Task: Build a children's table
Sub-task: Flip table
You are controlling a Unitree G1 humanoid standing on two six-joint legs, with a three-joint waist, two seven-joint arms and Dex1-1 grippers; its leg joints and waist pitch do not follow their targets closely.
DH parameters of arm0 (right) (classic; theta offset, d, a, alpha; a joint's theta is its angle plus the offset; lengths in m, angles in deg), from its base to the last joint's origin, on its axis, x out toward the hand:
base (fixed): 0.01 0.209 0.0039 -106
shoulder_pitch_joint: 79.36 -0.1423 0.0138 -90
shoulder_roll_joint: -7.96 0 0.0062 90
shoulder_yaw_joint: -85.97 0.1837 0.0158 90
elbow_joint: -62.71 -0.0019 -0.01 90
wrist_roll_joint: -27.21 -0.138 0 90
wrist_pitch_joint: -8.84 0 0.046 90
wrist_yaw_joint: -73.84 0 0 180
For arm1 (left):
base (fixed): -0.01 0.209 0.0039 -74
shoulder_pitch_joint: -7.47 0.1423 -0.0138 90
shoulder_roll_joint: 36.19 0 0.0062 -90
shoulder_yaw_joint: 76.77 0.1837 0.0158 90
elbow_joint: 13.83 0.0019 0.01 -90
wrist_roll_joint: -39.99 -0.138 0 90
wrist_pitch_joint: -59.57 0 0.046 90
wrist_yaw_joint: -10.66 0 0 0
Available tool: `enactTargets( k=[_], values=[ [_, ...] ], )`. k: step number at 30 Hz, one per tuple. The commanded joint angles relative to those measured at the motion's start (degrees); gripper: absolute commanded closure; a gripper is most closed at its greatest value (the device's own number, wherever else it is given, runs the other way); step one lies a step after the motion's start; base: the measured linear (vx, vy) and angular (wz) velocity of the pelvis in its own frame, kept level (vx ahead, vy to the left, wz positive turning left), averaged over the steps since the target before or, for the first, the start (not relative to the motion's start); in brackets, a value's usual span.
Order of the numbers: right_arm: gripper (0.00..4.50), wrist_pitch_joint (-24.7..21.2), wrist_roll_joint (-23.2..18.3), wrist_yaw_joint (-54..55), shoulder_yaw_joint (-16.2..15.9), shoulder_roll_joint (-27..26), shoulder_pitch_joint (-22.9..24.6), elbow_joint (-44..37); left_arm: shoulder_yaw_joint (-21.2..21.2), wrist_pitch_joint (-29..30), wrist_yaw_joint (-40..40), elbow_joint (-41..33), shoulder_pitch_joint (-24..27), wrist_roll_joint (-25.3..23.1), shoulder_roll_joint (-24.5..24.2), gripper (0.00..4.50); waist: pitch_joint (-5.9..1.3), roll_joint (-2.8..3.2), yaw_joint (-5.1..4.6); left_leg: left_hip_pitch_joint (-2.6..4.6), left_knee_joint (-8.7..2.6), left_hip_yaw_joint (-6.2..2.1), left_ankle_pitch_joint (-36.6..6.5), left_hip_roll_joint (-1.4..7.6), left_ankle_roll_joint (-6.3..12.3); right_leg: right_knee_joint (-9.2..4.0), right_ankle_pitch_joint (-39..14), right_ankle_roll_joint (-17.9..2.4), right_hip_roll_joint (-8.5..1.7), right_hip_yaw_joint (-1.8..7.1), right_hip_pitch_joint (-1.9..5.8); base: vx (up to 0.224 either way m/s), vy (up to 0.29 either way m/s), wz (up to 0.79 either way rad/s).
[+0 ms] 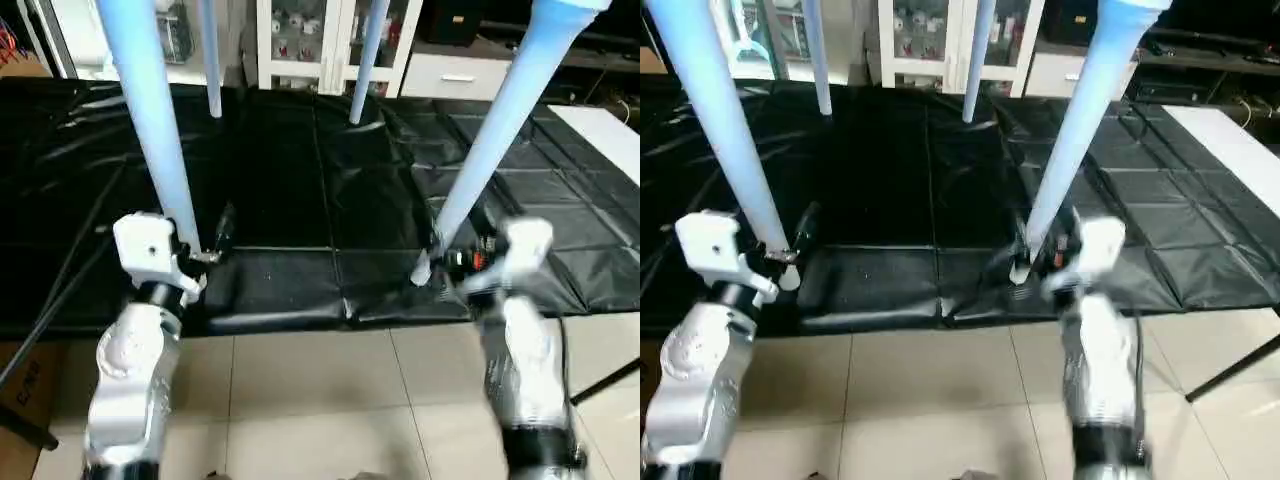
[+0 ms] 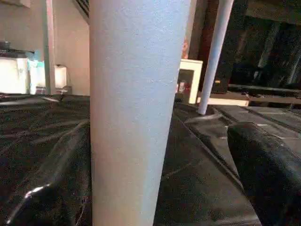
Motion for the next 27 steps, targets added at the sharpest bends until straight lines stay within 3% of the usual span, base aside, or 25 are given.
enactTargets(
  k=[1,6,9,13,17,27],
  values=[
    [0.0,0.58,0.22,0.5,-0.06,0.31,-0.6,-1.24,0.87,0.55,-0.06,-1.23,-0.02,0.11,0.09,0.02,-3.57,1.28,-0.54,0.24,-4.55,-0.11,-16.32,0.18,1.47,-6.5,-21.66,-4.29,-4.4,2.85,2.11,0.0,0.0,0.0],
    [0.0,0.71,0.05,0.68,-0.17,0.6,-1.09,-0.87,0.98,1.59,-0.19,-1.96,-0.06,0.07,-0.46,0.02,-3.34,1.27,-0.56,0.24,-4.65,-0.27,-17.1,0.13,1.5,-6.73,-23.41,-3.14,-4.38,2.75,1.9,0.0,0.0,0.0],
    [0.0,1.25,0.22,1.1,-0.25,0.83,-1.21,-0.89,1.58,1.6,1.07,-2.67,0.22,-3.57,-1.97,0.02,-3.37,1.28,-0.54,0.16,-4.68,-0.33,-16.71,0.19,1.59,-6.61,-22.62,-3.13,-4.39,2.78,1.94,0.0,0.0,0.0],
    [0.0,1.16,0.28,1.24,-0.44,0.79,-1.06,-1.32,1.36,-0.48,3.2,-1.91,-0.05,-7.57,-3.43,0.02,-3.46,1.74,-0.7,0.12,-4.69,-0.41,-16.12,0.2,1.67,-6.33,-20.35,-3.88,-4.36,2.83,2.06,0.0,0.0,0.0],
    [0.0,0.75,0.08,1.2,-0.7,0.77,-0.71,-1.99,-1.72,-1.49,5.15,-0.28,-2.44,-4.29,-1.91,0.02,-3.59,1.62,-1.08,-0.03,-4.58,-0.39,-15.91,0.08,1.66,-6.22,-18.97,-5.07,-4.36,2.78,2.34,0.0,0.0,0.0],
    [0.0,1.2,-0.4,0.68,-1.55,0.58,0.56,-2.72,-0.75,1.17,0.71,-5.4,1.0,3.39,-0.18,0.02,-3.56,1.55,-1.46,-0.17,-4.48,-0.36,-16.27,0.1,1.8,-6.3,-20.53,-5.1,-4.44,2.84,2.24,0.0,0.0,0.0]
  ],
)
